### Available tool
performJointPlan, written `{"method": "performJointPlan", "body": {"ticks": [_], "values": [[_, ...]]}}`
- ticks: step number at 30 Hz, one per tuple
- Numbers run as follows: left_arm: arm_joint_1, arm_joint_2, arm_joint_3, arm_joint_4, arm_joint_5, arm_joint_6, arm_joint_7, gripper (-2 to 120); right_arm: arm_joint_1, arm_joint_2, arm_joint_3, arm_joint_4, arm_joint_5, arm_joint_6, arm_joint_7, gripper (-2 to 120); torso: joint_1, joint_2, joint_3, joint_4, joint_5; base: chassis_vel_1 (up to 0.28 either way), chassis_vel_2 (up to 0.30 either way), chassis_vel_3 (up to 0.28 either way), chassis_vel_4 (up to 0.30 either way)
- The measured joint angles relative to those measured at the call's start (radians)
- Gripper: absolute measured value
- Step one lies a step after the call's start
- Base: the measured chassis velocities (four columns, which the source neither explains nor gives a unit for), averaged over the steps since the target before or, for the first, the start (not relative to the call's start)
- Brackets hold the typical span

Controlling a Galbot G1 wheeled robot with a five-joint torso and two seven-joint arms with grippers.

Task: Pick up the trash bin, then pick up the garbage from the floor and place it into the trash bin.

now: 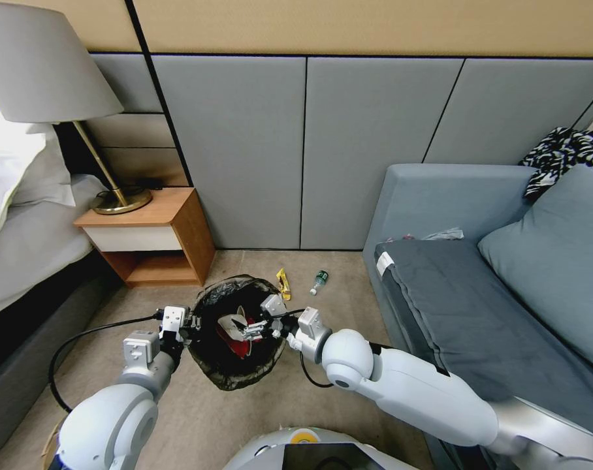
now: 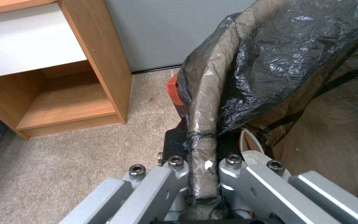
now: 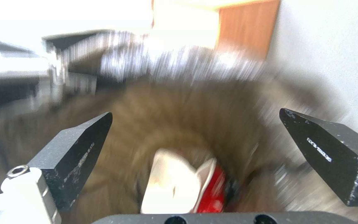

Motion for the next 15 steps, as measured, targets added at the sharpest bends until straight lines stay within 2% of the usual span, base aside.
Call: {"method": "performJointPlan", "body": {"ticks": [10, 13, 15], "values": [[0.001, -0.001, -0.001, 0.003, 0.001, 0.0, 0.0, 1, -0.062, -0.055, 0.181, 0.1, 0.036, 0.042, -0.048, 100, 0.0, 0.0, 0.0, -0.0001, 0.0, 0.0, 0.0, 0.0, 0.0], [0.002, -0.002, -0.002, 0.003, 0.003, 0.0, 0.0, 1, -0.162, -0.081, 0.266, 0.13, 0.016, 0.071, -0.073, 100, 0.0, 0.0, 0.0, -0.0002, 0.0002, 0.0, 0.0, 0.0, 0.0], [0.002, -0.002, -0.002, 0.004, 0.003, 0.0, 0.0, 1, -0.194, -0.09, 0.28, 0.135, 0.003, 0.087, -0.072, 100, 0.0, 0.0, 0.0, -0.0001, 0.0002, 0.0, 0.0, 0.0, 0.0]]}}
